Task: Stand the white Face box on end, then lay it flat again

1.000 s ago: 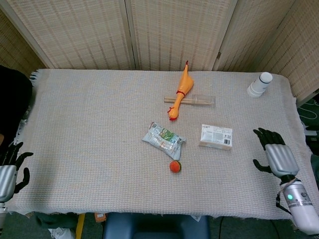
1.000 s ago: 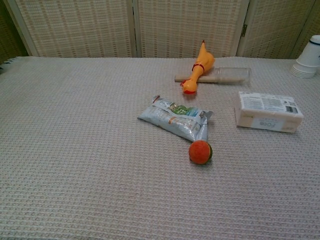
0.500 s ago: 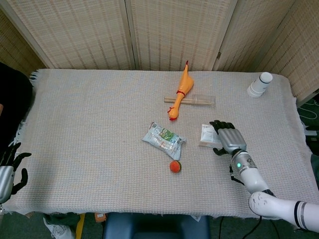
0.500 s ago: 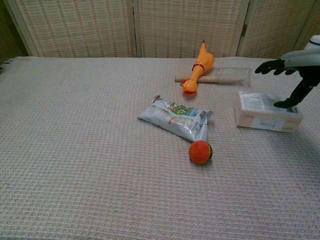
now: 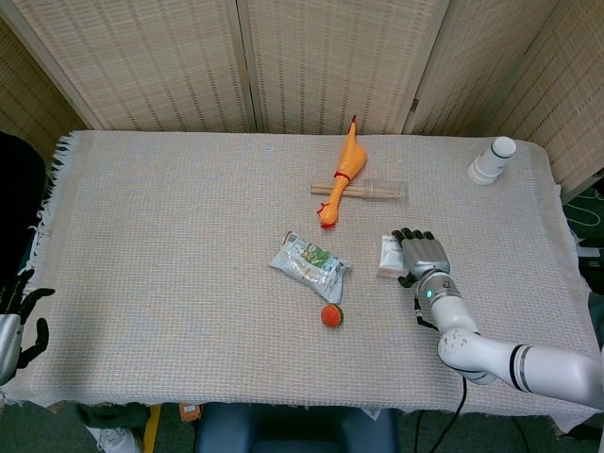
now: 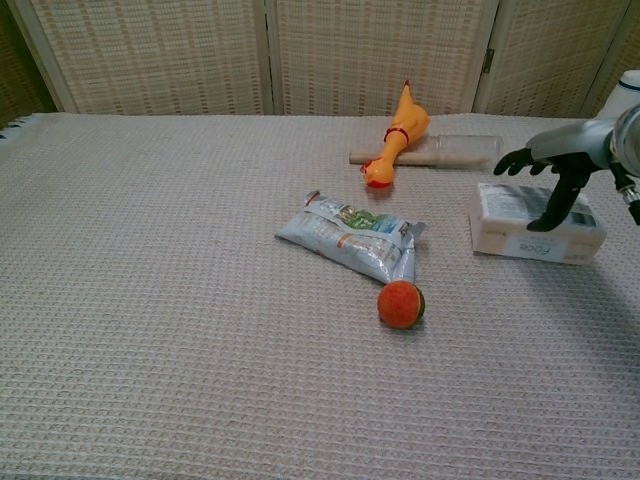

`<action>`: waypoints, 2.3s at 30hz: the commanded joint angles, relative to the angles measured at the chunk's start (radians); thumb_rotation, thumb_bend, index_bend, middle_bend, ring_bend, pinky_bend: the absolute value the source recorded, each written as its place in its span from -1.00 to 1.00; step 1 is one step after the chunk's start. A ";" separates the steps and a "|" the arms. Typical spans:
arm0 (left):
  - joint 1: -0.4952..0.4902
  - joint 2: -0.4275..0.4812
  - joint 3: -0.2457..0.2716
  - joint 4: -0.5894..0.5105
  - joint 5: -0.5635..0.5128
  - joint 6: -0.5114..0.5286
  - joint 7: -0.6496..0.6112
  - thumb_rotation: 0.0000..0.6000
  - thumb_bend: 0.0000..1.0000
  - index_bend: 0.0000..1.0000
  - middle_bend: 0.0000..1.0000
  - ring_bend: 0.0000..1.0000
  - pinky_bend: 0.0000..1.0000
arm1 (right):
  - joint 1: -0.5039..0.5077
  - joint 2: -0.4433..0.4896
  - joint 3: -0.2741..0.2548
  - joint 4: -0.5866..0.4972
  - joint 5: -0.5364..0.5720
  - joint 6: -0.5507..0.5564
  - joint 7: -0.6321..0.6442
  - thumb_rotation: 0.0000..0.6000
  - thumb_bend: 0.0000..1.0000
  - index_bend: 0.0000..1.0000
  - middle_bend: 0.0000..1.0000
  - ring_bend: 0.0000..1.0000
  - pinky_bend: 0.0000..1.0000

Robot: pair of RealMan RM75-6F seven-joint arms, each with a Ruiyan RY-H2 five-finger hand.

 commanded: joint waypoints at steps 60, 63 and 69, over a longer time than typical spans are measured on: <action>0.000 -0.004 -0.006 0.005 -0.017 -0.010 -0.004 1.00 0.24 -0.45 -1.00 -1.00 -0.83 | -0.397 -0.323 0.046 0.631 -1.308 0.301 1.780 1.00 -0.40 -0.48 -0.18 -0.36 -1.00; -0.001 -0.006 -0.007 0.007 -0.022 -0.012 -0.002 1.00 0.24 -0.45 -1.00 -1.00 -0.83 | -0.404 -0.371 0.023 0.747 -1.336 0.306 1.949 1.00 -0.40 -0.47 -0.18 -0.36 -1.00; -0.002 -0.008 -0.010 0.014 -0.029 -0.015 -0.004 1.00 0.24 -0.45 -1.00 -1.00 -0.84 | -0.413 -0.458 -0.051 0.983 -1.394 0.282 2.192 1.00 -0.40 -0.45 -0.18 -0.36 -1.00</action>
